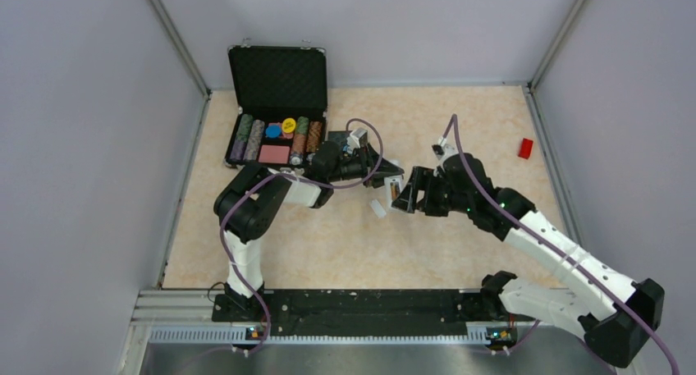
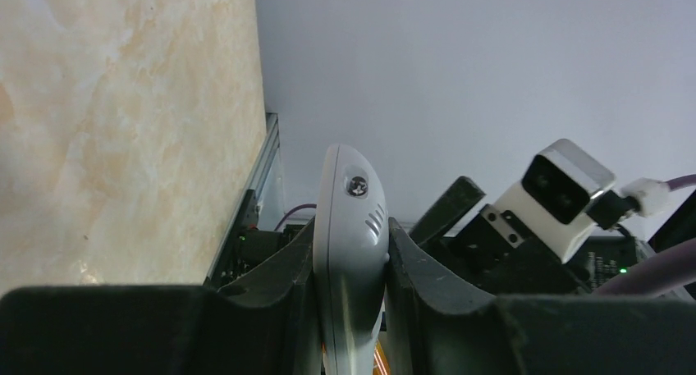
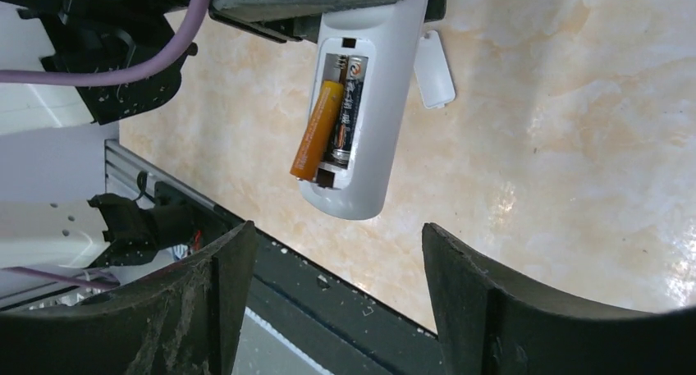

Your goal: Load the batteries into the remote control

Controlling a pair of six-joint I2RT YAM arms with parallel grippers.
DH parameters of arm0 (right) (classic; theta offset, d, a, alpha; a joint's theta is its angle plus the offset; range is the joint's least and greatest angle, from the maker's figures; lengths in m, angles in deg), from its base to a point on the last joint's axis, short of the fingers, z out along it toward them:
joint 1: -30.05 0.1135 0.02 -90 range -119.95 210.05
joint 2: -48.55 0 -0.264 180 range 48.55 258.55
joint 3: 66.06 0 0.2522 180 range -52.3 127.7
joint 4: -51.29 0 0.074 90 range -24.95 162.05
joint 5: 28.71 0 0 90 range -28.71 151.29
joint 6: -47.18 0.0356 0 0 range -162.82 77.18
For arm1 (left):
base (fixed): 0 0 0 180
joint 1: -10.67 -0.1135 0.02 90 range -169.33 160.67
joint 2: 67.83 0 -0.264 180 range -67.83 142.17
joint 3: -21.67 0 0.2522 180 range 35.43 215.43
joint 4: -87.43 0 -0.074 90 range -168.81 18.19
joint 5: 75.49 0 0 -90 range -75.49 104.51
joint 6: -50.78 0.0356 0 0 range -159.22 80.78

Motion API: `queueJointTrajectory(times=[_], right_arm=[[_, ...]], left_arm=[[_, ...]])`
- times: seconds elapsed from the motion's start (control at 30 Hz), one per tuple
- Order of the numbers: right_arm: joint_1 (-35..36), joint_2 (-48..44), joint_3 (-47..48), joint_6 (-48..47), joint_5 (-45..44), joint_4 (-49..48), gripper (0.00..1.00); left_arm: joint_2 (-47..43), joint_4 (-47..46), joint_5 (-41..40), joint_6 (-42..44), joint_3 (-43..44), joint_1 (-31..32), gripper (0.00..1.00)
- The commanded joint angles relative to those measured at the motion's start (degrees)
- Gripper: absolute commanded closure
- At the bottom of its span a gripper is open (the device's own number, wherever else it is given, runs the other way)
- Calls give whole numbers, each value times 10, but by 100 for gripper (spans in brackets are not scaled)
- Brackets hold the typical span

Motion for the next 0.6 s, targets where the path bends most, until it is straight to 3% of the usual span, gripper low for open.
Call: queueJointTrajectory(times=[0.0, 0.33, 0.57], right_arm=[[-5, -53, -59, -3, 32, -167, 27], [-5, -83, -142, 114, 22, -282, 28], [-5, -116, -174, 160, 4, -325, 39]], left_arm=[[-18, -69, 15, -48, 15, -3, 100], [-41, -116, 10, -110, -3, -3, 100], [-44, -146, 2, -135, -15, -3, 100]])
